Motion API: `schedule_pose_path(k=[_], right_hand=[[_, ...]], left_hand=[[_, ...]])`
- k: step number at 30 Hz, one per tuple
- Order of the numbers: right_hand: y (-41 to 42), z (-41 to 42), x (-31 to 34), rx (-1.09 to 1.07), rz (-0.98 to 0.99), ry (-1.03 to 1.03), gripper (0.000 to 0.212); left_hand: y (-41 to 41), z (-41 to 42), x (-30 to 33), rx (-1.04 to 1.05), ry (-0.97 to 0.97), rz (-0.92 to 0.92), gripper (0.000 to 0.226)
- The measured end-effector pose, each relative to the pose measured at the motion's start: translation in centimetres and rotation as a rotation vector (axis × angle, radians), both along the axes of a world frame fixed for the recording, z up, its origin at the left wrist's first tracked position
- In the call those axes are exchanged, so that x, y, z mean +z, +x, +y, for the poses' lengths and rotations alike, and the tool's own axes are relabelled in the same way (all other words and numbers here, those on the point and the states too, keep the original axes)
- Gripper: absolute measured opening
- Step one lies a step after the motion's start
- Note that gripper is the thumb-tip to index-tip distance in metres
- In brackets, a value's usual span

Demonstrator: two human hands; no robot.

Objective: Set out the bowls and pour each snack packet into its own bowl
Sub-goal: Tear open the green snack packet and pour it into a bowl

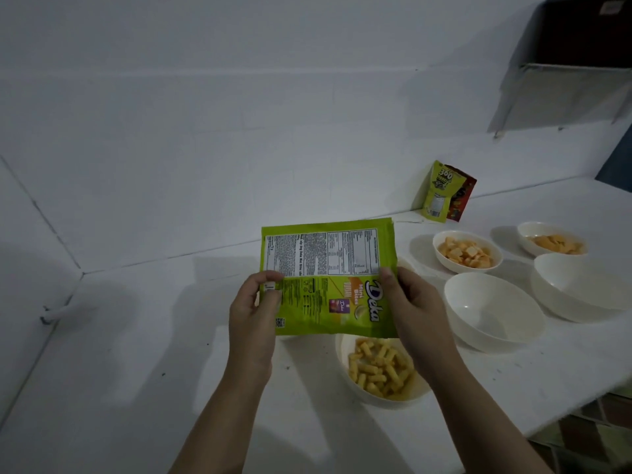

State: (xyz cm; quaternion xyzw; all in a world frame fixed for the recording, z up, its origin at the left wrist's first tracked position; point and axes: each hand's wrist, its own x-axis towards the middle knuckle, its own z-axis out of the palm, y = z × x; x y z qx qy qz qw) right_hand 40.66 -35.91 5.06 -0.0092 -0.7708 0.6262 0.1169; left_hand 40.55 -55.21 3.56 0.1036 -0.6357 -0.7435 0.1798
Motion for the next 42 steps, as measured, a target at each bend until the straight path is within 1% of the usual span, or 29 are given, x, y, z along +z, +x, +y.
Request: schedule_pose_path(k=[2, 5, 8, 10, 15, 22, 28, 32, 38, 42], right_hand=[[0.1, 0.7, 0.5, -0.04, 0.051, 0.021, 0.032], [0.5, 3.2, 0.8, -0.11, 0.137, 0.01, 0.026], [1.0, 7.2, 0.9, -0.171, 0.209, -0.015, 0.024], [1.3, 10.3, 1.0, -0.21, 0.255, -0.044, 0.025], [2.4, 19.8, 1.8, -0.276, 0.312, -0.174, 0.021], [4.0, 34.4, 1.9, -0.393, 0.348, -0.188, 0.019], [6.6, 45.1, 0.9, -0.555, 0.309, -0.168, 0.022], [8.7, 51.2, -0.3, -0.701, 0.262, -0.194, 0.023], [11.4, 59.5, -4.0, -0.917, 0.167, -0.189, 0.019], [12.5, 65.0, -6.8, -1.051, 0.073, -0.148, 0.021]], left_hand=[[-0.1, 0.9, 0.4, -0.019, -0.008, 0.009, 0.032], [0.0, 3.4, 0.8, -0.075, -0.013, 0.033, 0.031], [-0.2, 7.1, 1.2, -0.143, -0.048, 0.06, 0.031], [-0.6, 10.0, 1.4, -0.15, -0.054, 0.088, 0.029], [-1.0, 19.9, 1.8, -0.16, -0.042, 0.105, 0.026], [-1.4, 35.7, 1.2, -0.275, -0.058, 0.117, 0.026], [-1.5, 47.4, -0.3, -0.423, -0.098, 0.096, 0.03], [-1.2, 54.6, -0.6, -0.583, -0.145, 0.09, 0.029], [-1.5, 64.5, -3.0, -0.822, -0.222, 0.065, 0.04], [-1.8, 71.4, -5.5, -0.968, -0.277, 0.018, 0.038]])
